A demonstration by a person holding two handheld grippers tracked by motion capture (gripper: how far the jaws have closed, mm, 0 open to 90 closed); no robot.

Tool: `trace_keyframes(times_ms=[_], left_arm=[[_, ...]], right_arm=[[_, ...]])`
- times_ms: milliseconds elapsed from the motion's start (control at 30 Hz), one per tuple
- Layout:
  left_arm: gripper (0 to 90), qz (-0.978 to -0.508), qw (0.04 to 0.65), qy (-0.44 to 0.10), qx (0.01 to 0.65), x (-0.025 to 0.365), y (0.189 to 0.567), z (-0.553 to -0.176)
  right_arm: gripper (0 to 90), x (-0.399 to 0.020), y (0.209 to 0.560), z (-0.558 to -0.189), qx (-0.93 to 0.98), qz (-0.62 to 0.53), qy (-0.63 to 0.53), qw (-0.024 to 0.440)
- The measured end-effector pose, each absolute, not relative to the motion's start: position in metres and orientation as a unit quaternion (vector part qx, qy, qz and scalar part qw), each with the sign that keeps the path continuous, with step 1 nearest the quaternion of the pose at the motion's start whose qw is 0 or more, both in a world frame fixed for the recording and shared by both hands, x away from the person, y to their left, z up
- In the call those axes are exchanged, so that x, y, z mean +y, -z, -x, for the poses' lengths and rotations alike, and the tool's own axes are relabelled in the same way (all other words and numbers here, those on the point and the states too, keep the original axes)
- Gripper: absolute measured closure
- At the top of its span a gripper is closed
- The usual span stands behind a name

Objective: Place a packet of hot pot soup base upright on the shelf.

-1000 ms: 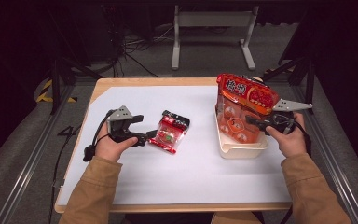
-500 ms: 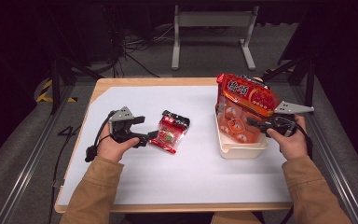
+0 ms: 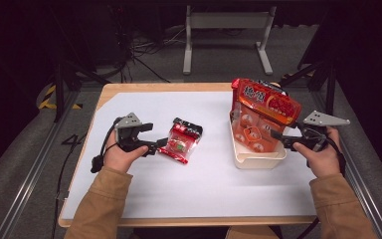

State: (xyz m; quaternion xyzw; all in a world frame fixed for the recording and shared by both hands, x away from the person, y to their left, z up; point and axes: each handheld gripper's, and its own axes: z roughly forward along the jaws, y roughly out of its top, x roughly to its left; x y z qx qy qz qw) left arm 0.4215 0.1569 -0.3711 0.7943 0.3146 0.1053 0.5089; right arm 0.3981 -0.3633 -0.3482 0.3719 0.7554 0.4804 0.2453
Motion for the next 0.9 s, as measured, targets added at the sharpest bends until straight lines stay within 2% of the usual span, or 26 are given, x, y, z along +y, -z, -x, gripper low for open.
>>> trace_keyframes(times_ms=[300,533,900], left_arm=[[14.8,-0.795,0.508,-0.118,0.310,0.158,0.367,-0.420],[16.8,-0.803,0.496,-0.121,0.309,0.155,0.369,-0.420],[19.3,-0.805,0.497,-0.118,0.301,0.153,0.370,-0.420]], right_arm=[[29.9,-0.375,0.338,-0.376,0.756,-0.374,-0.470,0.259],[32.8,-0.377,0.331,-0.359,0.758,-0.376,-0.465,0.260],[34.3,-0.365,0.325,-0.338,0.768,-0.342,-0.479,0.251]])
